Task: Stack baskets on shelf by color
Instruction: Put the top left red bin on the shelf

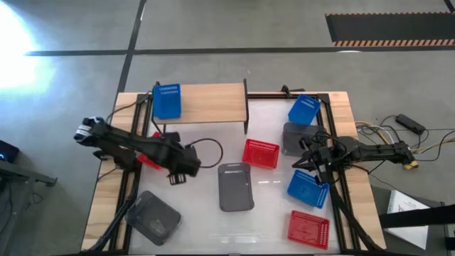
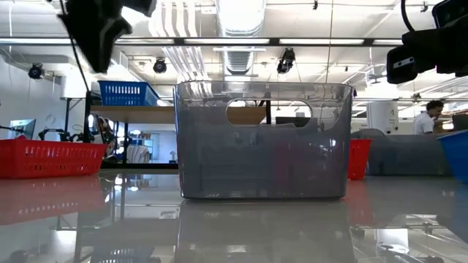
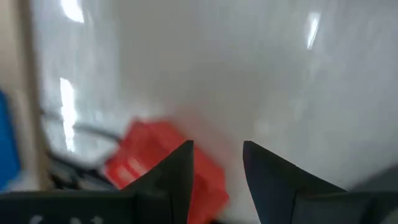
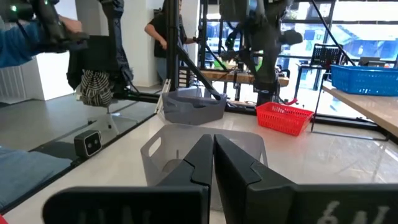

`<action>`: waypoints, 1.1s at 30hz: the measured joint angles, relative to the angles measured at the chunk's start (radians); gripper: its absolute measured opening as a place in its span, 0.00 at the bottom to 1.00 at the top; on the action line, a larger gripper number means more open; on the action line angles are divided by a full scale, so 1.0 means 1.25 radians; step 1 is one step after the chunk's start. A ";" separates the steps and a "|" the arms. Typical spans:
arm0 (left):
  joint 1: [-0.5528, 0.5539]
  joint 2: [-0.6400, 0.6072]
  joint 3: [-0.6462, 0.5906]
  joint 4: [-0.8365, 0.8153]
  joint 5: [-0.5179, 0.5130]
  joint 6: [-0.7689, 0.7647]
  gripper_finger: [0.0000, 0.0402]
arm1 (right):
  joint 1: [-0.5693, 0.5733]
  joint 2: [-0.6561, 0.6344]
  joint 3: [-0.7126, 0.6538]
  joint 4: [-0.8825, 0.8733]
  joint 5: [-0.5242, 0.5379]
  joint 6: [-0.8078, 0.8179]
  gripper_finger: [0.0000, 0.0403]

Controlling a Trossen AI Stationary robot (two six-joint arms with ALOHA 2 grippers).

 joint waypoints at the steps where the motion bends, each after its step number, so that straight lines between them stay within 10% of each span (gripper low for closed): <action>1: 0.001 0.008 -0.009 -0.011 0.014 -0.025 0.31 | 0.000 0.000 0.000 0.000 0.000 -0.001 0.02; 23: 0.056 -0.156 -0.468 0.233 0.135 -0.418 0.48 | 0.000 0.000 0.000 0.000 0.000 -0.001 0.02; 33: 0.068 -0.140 -0.442 0.270 0.145 -0.418 0.30 | 0.000 0.000 0.000 0.000 0.000 -0.001 0.02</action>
